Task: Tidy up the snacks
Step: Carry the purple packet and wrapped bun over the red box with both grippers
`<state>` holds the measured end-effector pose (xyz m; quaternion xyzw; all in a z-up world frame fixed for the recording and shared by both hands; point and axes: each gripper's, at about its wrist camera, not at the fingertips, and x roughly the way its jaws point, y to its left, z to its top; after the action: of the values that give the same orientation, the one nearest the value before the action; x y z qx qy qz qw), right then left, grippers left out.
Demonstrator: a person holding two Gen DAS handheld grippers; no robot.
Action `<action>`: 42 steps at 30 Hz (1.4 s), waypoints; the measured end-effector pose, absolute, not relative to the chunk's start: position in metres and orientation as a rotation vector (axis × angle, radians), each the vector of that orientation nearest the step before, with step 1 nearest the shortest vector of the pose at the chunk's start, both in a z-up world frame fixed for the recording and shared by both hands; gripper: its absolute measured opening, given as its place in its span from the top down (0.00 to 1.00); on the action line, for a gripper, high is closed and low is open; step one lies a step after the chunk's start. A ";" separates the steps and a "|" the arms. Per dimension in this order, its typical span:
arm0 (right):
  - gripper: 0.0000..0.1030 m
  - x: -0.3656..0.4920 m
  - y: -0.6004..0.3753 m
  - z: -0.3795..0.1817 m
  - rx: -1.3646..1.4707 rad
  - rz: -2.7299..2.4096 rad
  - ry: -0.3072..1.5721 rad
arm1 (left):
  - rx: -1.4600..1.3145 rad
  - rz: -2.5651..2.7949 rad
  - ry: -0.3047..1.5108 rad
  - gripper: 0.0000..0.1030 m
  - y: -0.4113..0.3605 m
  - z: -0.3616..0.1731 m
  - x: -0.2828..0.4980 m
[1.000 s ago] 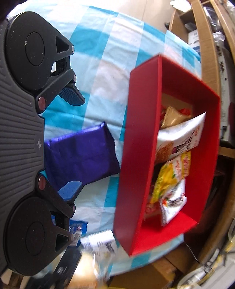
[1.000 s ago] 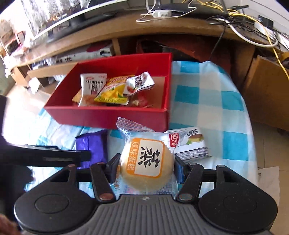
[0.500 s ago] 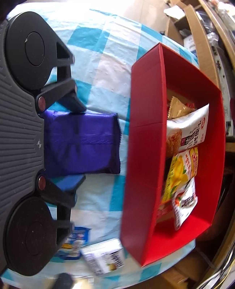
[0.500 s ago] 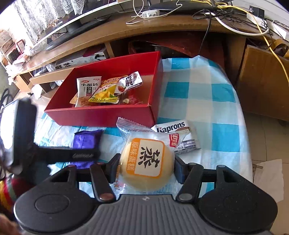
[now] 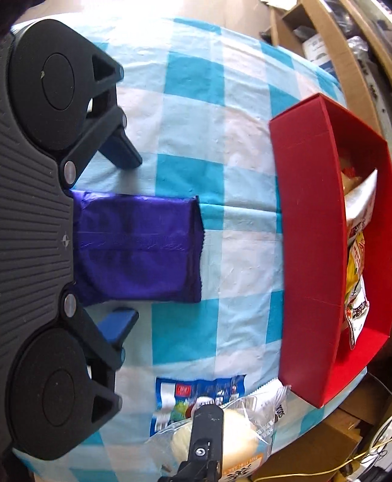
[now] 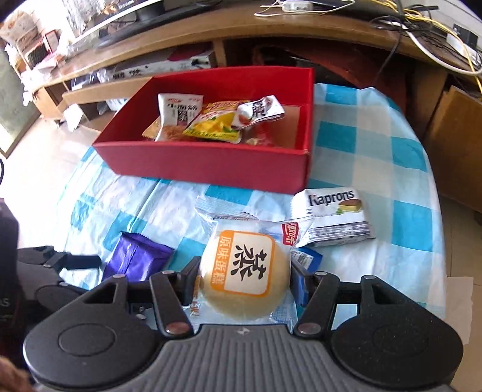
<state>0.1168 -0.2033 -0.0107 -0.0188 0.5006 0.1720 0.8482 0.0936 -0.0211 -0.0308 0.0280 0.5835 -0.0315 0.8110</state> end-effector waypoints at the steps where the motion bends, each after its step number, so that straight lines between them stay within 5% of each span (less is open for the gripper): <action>1: 0.31 0.117 -0.201 -0.013 -0.046 0.358 1.063 | 0.068 -0.066 1.234 0.01 -0.022 -0.032 0.093; 6: 0.31 0.116 -0.194 -0.022 -0.079 0.335 1.092 | 0.105 -0.124 1.178 0.31 -0.027 -0.021 0.091; 42: 0.31 0.155 -0.166 0.040 -0.043 0.278 0.913 | 0.038 -0.098 0.972 0.34 -0.010 0.056 0.151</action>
<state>0.1551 -0.1655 0.0396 -0.0208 0.4392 0.1336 0.8881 0.1506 -0.0097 0.0556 0.0184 0.4668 -0.0473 0.8829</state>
